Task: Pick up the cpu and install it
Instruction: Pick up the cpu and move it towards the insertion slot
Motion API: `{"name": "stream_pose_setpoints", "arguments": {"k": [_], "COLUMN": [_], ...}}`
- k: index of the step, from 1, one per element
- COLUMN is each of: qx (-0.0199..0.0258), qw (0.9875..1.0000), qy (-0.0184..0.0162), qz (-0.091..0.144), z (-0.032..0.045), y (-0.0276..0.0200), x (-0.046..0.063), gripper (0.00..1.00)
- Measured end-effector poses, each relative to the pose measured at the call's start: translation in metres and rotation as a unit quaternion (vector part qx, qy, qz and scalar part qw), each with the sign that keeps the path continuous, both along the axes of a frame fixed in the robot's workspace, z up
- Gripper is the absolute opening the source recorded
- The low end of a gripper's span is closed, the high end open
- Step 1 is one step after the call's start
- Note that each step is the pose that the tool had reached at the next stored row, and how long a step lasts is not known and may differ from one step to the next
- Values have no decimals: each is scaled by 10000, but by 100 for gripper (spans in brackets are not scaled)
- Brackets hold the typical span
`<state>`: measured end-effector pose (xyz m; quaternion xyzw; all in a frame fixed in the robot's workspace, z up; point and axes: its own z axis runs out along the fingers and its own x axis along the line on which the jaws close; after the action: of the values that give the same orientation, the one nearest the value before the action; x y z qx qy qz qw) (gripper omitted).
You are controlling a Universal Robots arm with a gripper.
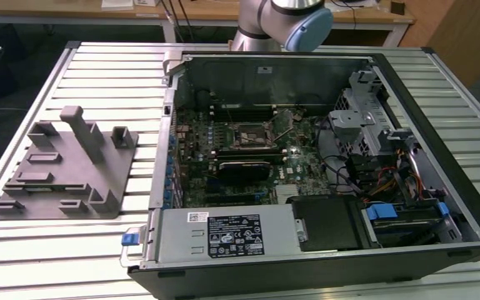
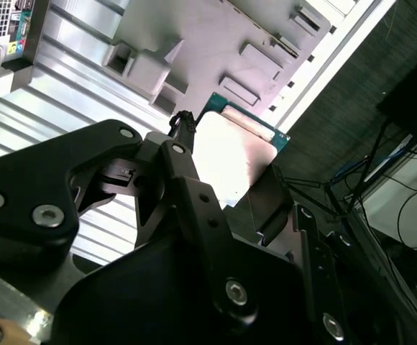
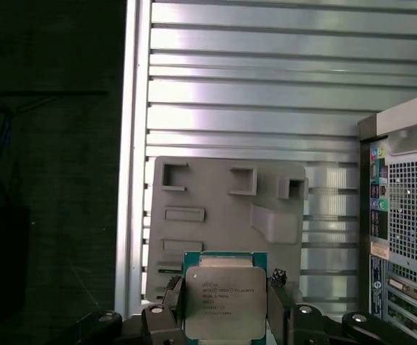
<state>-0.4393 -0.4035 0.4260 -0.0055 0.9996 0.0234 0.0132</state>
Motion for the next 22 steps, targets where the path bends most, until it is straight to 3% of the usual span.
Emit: {"name": "stream_pose_setpoints", "arguments": {"k": [22], "qx": [0], "qw": [10000], "qy": [0], "qz": [0], "z": [0], "y": [37], "x": [408], "gripper": [55]}}
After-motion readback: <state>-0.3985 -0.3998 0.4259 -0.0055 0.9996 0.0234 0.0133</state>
